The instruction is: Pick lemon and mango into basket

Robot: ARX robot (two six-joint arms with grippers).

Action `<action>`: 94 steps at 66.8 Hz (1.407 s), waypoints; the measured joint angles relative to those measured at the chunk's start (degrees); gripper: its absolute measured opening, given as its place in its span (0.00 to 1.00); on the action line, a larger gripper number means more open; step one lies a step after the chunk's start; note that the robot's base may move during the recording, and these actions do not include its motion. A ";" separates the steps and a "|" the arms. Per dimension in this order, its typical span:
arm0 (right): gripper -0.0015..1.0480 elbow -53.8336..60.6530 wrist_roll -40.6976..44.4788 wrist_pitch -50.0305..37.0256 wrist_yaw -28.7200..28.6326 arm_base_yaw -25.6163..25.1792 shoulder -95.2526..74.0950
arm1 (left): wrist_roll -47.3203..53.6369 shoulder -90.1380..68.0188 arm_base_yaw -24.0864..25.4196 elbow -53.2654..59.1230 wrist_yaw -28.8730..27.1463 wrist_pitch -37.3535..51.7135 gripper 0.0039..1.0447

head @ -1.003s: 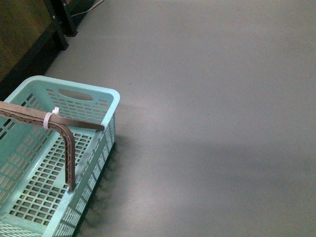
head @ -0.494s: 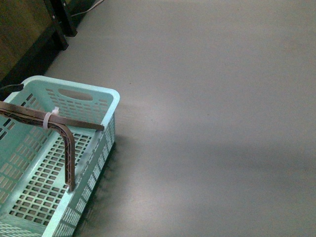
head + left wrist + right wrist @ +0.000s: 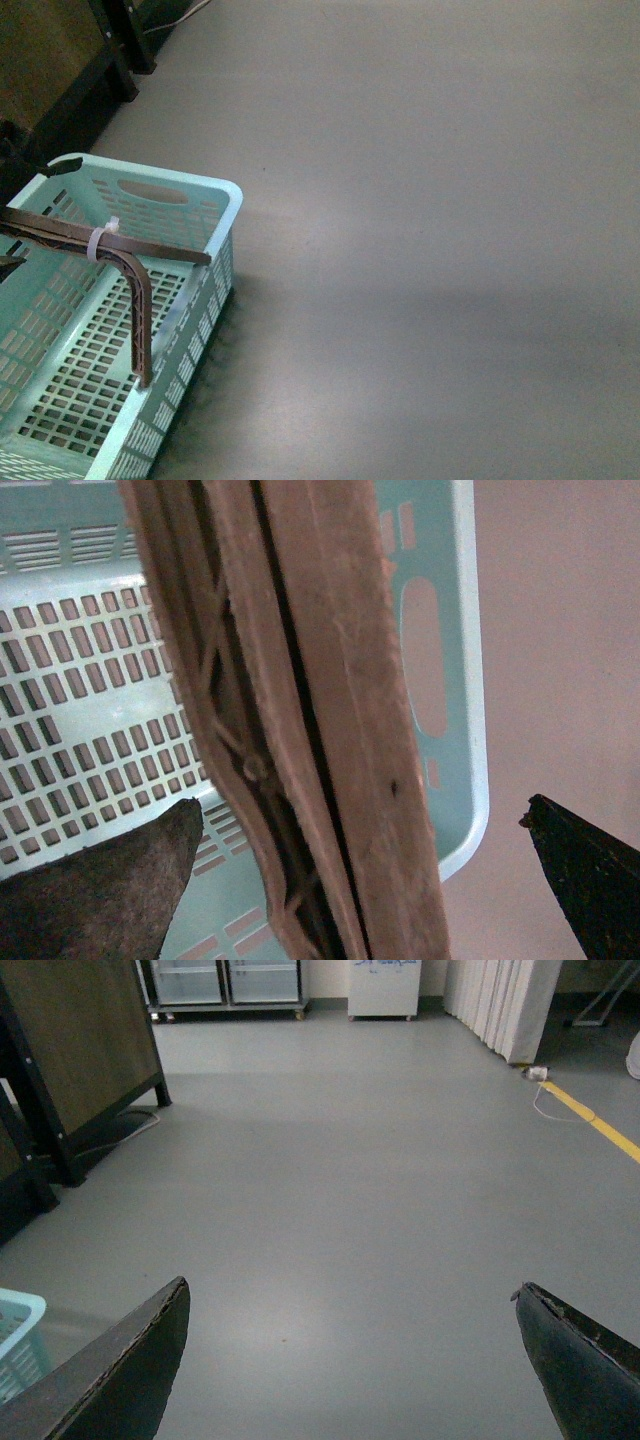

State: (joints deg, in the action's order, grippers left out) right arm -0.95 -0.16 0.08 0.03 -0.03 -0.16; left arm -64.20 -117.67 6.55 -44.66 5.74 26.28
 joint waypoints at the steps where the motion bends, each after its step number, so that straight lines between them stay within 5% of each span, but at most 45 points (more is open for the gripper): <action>1: 0.92 0.00 0.00 0.00 0.00 0.00 0.00 | 0.00 -0.20 0.02 -0.07 0.00 0.07 0.92; 9: 0.92 0.00 0.00 0.00 0.00 0.00 0.00 | -0.68 -1.22 0.07 -0.61 -0.04 0.79 0.74; 19: 0.92 0.00 0.00 0.00 0.00 0.00 0.00 | -1.95 -1.14 0.04 0.33 -0.26 1.36 0.38; 31: 0.92 0.00 0.00 0.00 0.00 0.00 0.00 | -4.79 -0.76 0.07 0.57 0.13 1.07 0.15; 57: 0.92 0.00 0.00 0.00 -0.02 0.00 0.00 | -8.39 18.23 -2.47 7.63 1.03 -6.29 0.14; 80: 0.92 0.00 0.00 0.00 0.00 0.00 0.00 | -17.77 58.73 -6.25 4.76 4.79 -32.57 0.14; 94: 0.92 0.00 0.00 0.00 0.00 0.00 0.00 | -18.12 68.43 -4.50 -4.31 6.58 -45.33 0.14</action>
State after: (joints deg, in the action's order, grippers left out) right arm -0.95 -0.16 0.08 0.03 -0.03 -0.16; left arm -82.32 -49.23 2.04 -48.97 12.32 -19.05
